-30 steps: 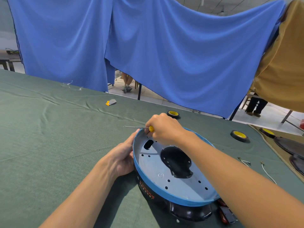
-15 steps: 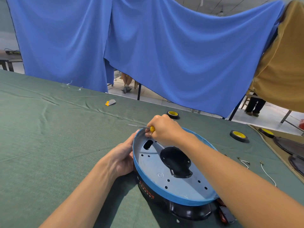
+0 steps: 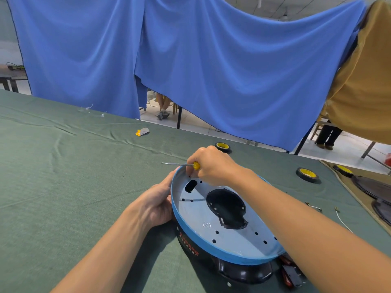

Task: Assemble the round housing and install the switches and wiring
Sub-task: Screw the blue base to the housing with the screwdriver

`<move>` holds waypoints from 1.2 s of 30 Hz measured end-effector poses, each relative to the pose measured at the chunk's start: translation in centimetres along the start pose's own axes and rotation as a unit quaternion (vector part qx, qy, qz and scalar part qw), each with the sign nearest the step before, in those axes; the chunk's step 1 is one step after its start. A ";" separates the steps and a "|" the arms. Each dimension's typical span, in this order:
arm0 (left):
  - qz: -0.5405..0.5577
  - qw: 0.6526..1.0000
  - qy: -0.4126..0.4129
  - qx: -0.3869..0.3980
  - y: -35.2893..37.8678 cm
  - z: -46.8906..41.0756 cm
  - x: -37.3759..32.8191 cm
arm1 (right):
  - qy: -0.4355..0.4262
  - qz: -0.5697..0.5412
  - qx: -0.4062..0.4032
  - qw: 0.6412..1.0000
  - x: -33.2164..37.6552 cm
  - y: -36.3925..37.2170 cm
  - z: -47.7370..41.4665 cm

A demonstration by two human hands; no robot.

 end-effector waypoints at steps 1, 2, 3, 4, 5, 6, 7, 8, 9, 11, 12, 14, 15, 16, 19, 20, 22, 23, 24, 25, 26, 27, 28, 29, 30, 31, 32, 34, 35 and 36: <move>0.001 1.000 -0.001 -0.002 0.0 0.0 0.0 | 0.000 -0.002 -0.006 1.000 -0.1 -0.2 0.0; 0.001 1.000 0.001 -0.003 -0.1 0.0 0.0 | 0.004 -0.005 -0.015 1.000 -0.2 -0.5 0.0; 0.001 1.000 0.003 -0.003 -0.1 0.0 0.0 | 0.013 -0.010 -0.025 1.000 -0.3 -0.8 0.0; 0.003 1.000 0.003 0.000 -0.1 0.0 0.0 | 0.025 -0.011 -0.033 0.999 -0.5 -0.9 0.0; 0.005 1.000 0.002 0.004 0.0 0.0 0.0 | 0.041 -0.010 -0.035 0.999 -0.7 -0.9 -0.1; 0.008 1.000 0.001 0.003 0.0 0.0 0.1 | 0.059 -0.007 -0.028 0.998 -0.8 -0.5 -0.1; 0.010 1.000 0.002 0.000 0.0 0.0 0.1 | 0.078 -0.011 -0.015 0.997 -1.0 0.0 -0.2; 0.010 1.000 0.005 -0.004 -0.1 0.1 0.0 | 0.095 -0.023 -0.001 0.995 -1.2 0.5 -0.3; 0.008 1.000 0.007 -0.008 -0.1 0.1 0.0 | 0.108 -0.042 0.010 0.993 -1.4 0.9 -0.4; 0.003 1.000 0.008 -0.007 -0.1 0.1 0.0 | 0.118 -0.069 0.025 0.990 -1.6 1.5 -0.7; 0.002 1.000 0.007 -0.005 0.0 0.2 0.0 | 0.119 -0.067 0.029 0.990 -1.6 1.6 -0.8; -0.008 1.000 0.005 -0.006 0.0 0.3 0.0 | 0.125 -0.049 0.032 0.990 -1.8 2.0 -0.7; -0.015 1.000 0.004 -0.007 0.1 0.3 0.1 | 0.131 -0.047 0.036 0.990 -1.8 2.3 -0.6; -0.019 1.000 0.005 -0.008 0.1 0.3 0.1 | 0.137 -0.054 0.042 0.988 -1.9 2.7 -0.6; -0.019 1.000 0.010 -0.004 0.1 0.2 -0.1 | 0.163 -0.087 0.063 0.981 -2.1 3.4 -0.4; -0.020 1.000 0.010 -0.004 0.0 0.2 -0.1 | 0.173 -0.103 0.071 0.977 -2.2 3.5 -0.3; -0.022 1.000 0.006 -0.009 -0.3 0.0 -0.1 | 0.186 -0.132 0.058 0.972 -2.4 3.1 -0.2; -0.019 1.000 0.003 -0.005 -0.3 -0.1 0.0 | 0.186 -0.136 0.028 0.973 -2.5 2.2 -0.1; -0.014 1.000 0.000 0.004 -0.2 -0.2 0.0 | 0.179 -0.129 -0.021 0.975 -2.6 0.9 0.0; -0.010 1.000 -0.002 0.009 -0.2 -0.3 0.0 | 0.160 -0.111 -0.069 0.979 -2.5 -0.5 0.1; -0.007 1.000 -0.002 0.003 -0.5 -0.6 0.0 | 0.127 -0.085 -0.101 0.983 -2.2 -1.8 0.1; -0.005 1.000 -0.002 -0.007 -0.9 -0.9 -0.1 | 0.083 -0.049 -0.097 0.991 -1.6 -2.3 0.1; -0.004 1.000 -0.002 -0.014 -1.3 -1.2 -0.1 | 0.038 -0.012 -0.058 0.997 -0.8 -2.0 -0.1; 0.000 1.000 -0.001 -0.015 -1.5 -1.4 -0.2 | 0.008 0.017 -0.006 1.000 -0.3 -1.2 -0.2; 0.002 1.000 -0.001 -0.012 -1.4 -1.5 -0.2 | -0.009 0.037 0.038 0.999 0.0 -0.4 -0.3; 0.003 1.000 0.000 -0.011 -1.4 -1.5 -0.2 | -0.019 0.045 0.065 0.997 0.1 0.2 -0.6; -0.001 1.000 -0.001 -0.011 -1.4 -1.5 -0.1 | -0.023 0.039 0.071 0.996 0.1 0.4 -0.9; -0.006 1.000 -0.004 -0.008 -1.3 -1.5 0.0 | -0.020 0.005 0.060 0.998 -0.1 0.0 -1.3; -0.003 1.000 -0.006 -0.003 -1.2 -1.4 0.0 | -0.017 -0.004 0.054 0.998 -0.3 -0.4 -1.5; 0.001 1.000 -0.007 0.000 -1.1 -1.4 0.0 | -0.018 -0.009 0.053 0.998 -0.4 -0.6 -1.6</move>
Point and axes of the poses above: each hand's wrist, its own z-axis away from the middle knuckle, its own y-axis out of the palm, x = y × z, the point moved 9 cm from there along -z, towards the middle knuckle, and after that the axes turned 10 degrees about z, right-handed, at the moved point
